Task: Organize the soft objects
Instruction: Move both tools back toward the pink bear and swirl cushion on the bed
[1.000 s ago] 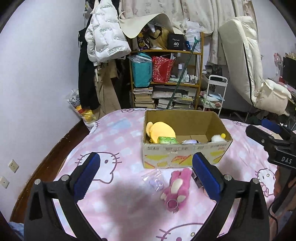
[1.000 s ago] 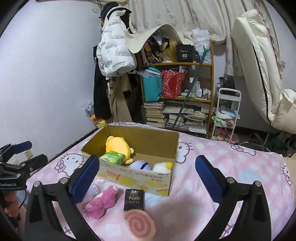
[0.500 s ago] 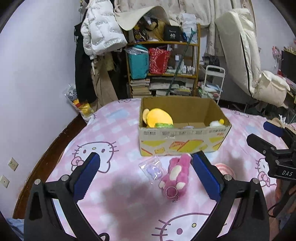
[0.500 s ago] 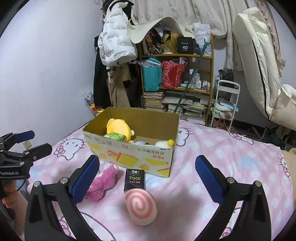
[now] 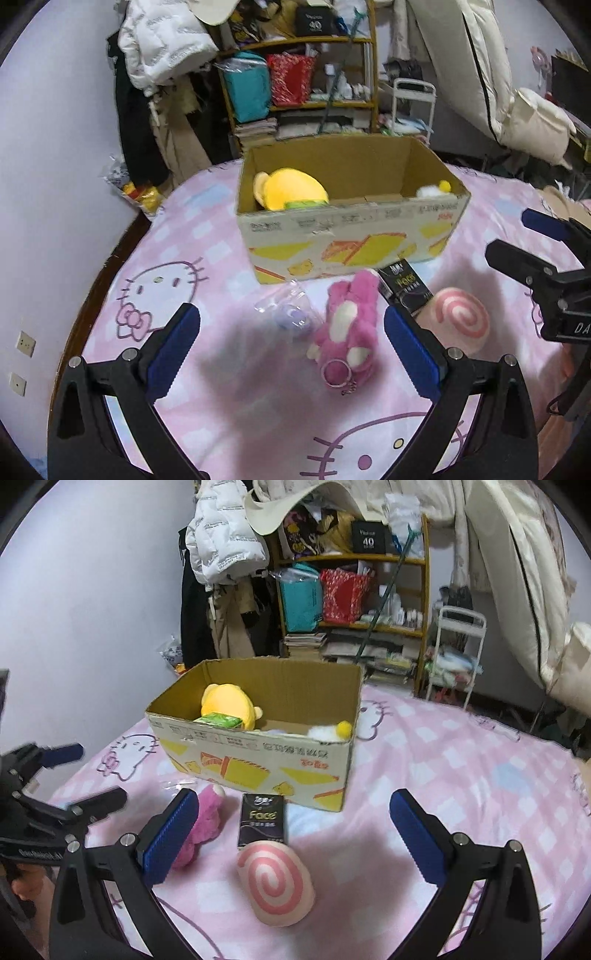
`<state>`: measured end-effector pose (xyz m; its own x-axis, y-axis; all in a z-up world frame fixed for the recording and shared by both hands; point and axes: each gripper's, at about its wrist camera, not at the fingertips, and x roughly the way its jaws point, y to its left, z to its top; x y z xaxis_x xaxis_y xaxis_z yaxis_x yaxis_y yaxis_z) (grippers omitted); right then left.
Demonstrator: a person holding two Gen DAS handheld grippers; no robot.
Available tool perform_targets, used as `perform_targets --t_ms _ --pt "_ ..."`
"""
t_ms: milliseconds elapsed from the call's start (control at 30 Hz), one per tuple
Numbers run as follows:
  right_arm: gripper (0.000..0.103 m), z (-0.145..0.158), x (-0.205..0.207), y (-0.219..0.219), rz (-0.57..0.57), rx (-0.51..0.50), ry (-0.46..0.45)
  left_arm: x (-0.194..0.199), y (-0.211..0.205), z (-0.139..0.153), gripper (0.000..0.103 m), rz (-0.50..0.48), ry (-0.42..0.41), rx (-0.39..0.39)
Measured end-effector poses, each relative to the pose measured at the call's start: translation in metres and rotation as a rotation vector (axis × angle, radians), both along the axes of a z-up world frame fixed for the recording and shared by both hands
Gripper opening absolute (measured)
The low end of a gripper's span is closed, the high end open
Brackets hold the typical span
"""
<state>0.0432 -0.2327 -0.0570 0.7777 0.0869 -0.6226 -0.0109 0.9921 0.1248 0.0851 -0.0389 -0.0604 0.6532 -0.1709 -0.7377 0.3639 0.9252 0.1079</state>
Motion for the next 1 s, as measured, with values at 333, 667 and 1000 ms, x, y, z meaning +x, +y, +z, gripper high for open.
perform_targets --t_ms 333,667,1000 --pt "0.103 -0.021 0.012 -0.005 0.001 0.031 0.068 0.015 -0.017 -0.03 0.099 -0.059 0.112 0.065" --pt "0.103 -0.042 0.025 -0.002 0.029 0.073 0.163 0.027 -0.023 -0.056 0.099 -0.067 0.213 0.116" --pt "0.103 -0.05 0.029 0.003 0.043 0.069 0.21 0.031 -0.031 -0.072 0.099 -0.094 0.27 0.147"
